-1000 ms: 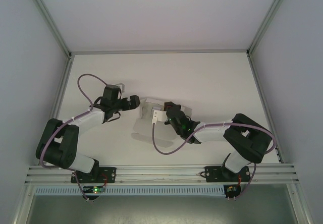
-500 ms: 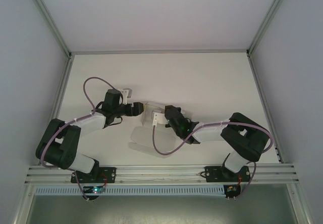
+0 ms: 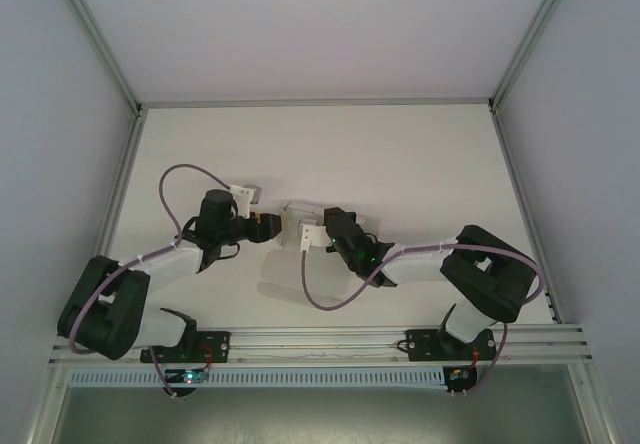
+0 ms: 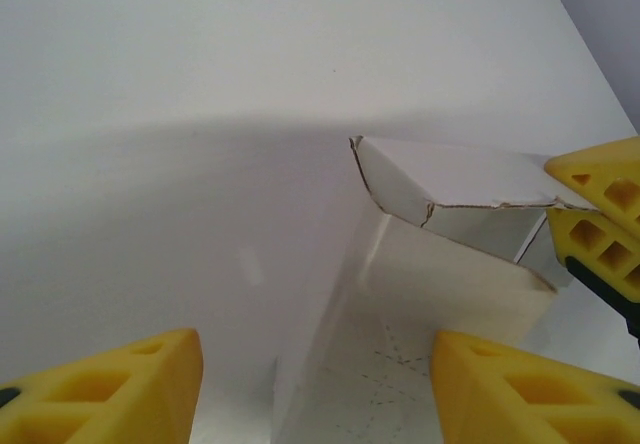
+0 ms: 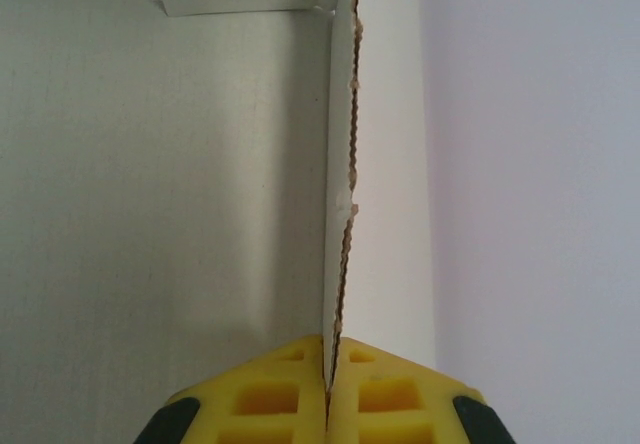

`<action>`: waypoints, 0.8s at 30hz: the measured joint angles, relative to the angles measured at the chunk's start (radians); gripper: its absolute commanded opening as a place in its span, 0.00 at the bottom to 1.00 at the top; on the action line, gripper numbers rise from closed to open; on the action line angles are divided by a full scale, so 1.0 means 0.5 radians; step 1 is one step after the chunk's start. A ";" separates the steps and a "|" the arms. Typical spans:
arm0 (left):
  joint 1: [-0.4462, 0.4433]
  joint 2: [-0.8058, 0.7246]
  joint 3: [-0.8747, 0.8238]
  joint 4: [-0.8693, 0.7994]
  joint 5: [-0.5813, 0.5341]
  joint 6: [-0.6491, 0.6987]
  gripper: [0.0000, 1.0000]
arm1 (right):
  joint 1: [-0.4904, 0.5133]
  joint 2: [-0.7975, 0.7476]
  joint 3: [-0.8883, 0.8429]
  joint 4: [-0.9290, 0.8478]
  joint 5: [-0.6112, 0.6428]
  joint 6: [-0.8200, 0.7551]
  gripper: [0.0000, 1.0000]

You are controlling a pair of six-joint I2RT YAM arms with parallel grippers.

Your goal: Assemble paper box

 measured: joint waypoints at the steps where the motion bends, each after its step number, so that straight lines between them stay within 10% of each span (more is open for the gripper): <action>1: -0.002 0.026 0.001 0.026 0.016 0.005 0.60 | 0.000 -0.001 0.000 0.000 -0.001 -0.008 0.00; 24: -0.150 0.024 -0.111 0.187 0.084 0.246 0.53 | 0.180 -0.156 -0.087 -0.023 0.163 -0.134 0.00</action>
